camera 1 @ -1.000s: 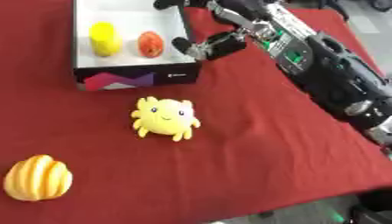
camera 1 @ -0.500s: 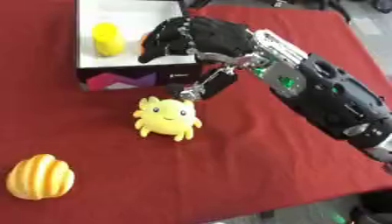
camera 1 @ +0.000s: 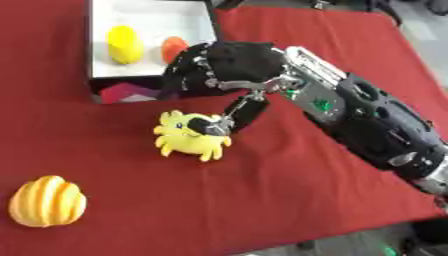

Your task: Pick up objects on the table and place them in the box.

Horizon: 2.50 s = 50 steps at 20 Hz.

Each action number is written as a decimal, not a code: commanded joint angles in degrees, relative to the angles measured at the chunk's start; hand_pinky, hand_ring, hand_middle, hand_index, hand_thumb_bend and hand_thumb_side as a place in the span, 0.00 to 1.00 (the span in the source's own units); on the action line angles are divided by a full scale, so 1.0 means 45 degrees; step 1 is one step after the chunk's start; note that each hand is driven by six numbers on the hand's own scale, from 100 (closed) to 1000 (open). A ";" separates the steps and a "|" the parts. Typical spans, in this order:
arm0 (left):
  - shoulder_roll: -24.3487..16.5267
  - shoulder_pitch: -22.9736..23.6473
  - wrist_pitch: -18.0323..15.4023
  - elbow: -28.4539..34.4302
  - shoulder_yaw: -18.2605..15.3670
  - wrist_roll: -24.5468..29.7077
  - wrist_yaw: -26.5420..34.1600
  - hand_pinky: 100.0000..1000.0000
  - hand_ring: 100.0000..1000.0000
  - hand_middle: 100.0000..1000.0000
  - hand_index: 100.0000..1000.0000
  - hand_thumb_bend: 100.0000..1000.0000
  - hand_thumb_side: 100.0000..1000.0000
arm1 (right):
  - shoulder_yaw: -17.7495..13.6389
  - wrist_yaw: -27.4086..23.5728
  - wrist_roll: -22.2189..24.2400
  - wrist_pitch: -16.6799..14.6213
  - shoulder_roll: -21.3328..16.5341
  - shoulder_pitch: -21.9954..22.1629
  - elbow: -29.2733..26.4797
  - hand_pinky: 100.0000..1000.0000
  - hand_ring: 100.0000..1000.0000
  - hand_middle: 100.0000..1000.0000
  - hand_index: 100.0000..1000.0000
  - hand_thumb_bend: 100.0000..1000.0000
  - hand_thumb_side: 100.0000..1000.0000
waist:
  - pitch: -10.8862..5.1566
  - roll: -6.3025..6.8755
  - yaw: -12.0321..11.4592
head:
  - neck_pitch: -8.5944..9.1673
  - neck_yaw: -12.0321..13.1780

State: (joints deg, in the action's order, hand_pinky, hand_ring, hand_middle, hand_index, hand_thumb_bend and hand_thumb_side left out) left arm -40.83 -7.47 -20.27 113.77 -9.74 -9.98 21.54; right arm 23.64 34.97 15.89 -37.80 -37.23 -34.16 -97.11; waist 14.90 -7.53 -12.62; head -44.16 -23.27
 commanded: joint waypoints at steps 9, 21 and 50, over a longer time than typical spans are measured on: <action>-0.0398 0.0027 0.0042 0.0183 -0.0105 0.0120 -0.0198 0.83 0.85 0.74 0.79 0.00 0.57 | -0.0571 -0.0209 0.2333 0.0441 0.0258 0.0004 0.0645 0.77 0.79 0.66 0.87 0.00 0.91 | -0.0446 0.0066 0.0047 | 0.0009 0.0054; -0.0344 0.0106 0.0108 0.0183 -0.0046 0.0253 -0.0349 0.83 0.86 0.74 0.79 0.00 0.57 | -0.1139 -0.0063 0.4098 0.0617 0.0557 0.0140 0.1345 0.78 0.80 0.67 0.91 0.20 0.70 | -0.0407 0.0076 0.0057 | 0.0009 0.0039; -0.0178 0.0047 0.0192 0.0183 0.0111 0.0699 -0.0494 0.84 0.86 0.75 0.79 0.00 0.57 | -0.0833 0.2759 0.1795 0.0579 0.1583 -0.0188 0.2906 0.72 0.73 0.54 0.83 0.40 0.42 | -0.0248 0.0050 -0.0192 | 0.0009 -0.0161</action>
State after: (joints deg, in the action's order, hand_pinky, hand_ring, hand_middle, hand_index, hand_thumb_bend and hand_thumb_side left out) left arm -40.73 -7.04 -19.30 113.77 -8.97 -7.02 19.53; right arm 20.46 46.63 24.56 -35.38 -29.39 -34.30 -84.31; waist 14.90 -7.53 -13.41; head -44.16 -23.87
